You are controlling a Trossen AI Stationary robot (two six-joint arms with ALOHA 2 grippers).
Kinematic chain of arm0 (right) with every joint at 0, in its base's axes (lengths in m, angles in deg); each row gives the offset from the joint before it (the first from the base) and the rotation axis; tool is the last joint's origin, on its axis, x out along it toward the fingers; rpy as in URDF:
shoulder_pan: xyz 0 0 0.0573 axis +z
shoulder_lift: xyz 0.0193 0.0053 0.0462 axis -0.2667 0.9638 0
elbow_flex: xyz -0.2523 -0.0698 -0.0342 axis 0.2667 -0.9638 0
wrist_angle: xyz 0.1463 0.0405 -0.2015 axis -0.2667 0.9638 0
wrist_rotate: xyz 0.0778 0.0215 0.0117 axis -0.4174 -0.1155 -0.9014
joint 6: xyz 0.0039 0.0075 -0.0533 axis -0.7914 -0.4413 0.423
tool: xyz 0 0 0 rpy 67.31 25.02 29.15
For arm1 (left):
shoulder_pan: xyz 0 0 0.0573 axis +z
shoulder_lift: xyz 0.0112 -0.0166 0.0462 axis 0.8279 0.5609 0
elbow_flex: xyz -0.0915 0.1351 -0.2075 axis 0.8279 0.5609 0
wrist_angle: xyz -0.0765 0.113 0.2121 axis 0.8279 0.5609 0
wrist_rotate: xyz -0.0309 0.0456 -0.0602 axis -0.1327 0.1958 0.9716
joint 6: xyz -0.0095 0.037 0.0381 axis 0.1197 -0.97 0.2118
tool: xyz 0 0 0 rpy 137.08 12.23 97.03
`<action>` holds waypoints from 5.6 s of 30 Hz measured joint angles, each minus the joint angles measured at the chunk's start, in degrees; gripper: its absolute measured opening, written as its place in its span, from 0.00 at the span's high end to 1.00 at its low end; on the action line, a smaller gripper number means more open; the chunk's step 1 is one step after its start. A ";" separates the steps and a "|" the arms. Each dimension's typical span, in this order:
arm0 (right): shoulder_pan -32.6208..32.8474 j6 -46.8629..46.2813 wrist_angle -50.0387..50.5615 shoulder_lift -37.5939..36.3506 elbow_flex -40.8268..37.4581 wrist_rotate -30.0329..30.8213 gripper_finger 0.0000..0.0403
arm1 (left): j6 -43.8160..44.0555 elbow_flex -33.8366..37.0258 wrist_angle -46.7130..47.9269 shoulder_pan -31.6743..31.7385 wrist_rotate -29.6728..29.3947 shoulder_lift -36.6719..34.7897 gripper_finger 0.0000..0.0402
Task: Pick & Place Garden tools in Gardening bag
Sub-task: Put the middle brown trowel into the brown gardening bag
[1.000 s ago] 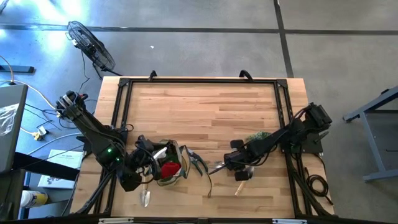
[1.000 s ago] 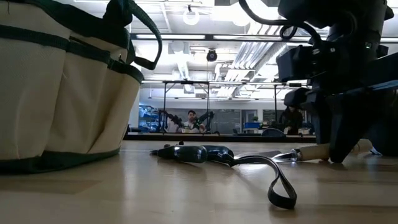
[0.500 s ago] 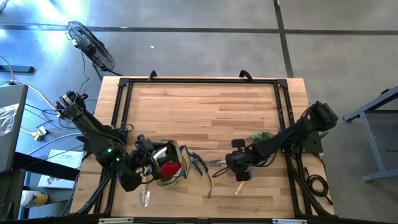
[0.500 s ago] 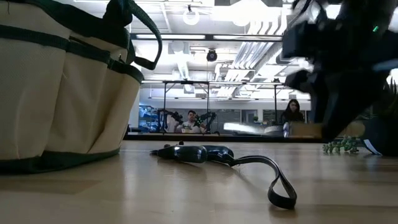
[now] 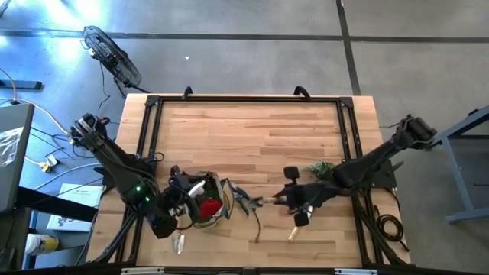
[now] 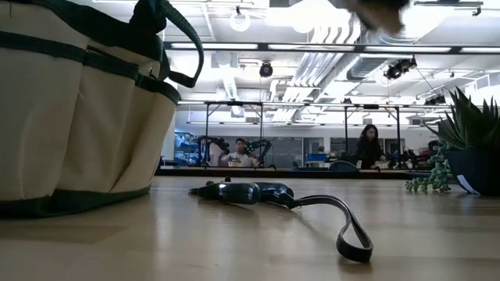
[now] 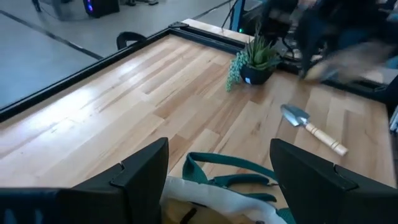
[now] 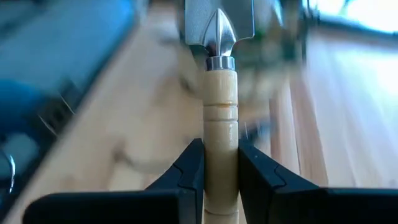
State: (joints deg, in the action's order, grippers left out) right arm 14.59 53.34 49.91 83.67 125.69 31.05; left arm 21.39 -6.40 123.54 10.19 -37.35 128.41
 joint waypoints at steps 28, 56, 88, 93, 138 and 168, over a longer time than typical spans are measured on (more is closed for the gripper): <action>-0.58 15.88 -25.35 0.19 0.00 -9.34 0.87 | -48.07 0.02 -52.49 13.81 29.01 10.66 0.32; -1.95 16.88 -25.02 2.59 0.00 -8.31 0.87 | -59.89 0.00 -74.05 19.10 48.29 16.38 0.32; -2.83 16.99 -27.81 4.91 0.02 -8.77 0.87 | -61.44 -0.04 -71.67 19.11 48.14 18.21 0.56; -2.83 16.62 -27.73 4.91 0.02 -10.55 0.86 | -64.72 -0.04 -71.63 19.12 47.89 18.21 0.75; 8.58 15.40 -18.44 4.82 0.02 20.44 0.36 | -56.25 0.02 -49.90 8.47 7.60 8.70 0.84; 7.94 12.73 -14.97 4.82 0.00 20.38 0.36 | 27.02 0.00 21.56 -3.30 -11.08 4.90 0.84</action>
State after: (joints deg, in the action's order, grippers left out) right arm 22.53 66.07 34.95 88.50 125.69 51.43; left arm 48.41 -6.40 145.10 6.89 -48.43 133.31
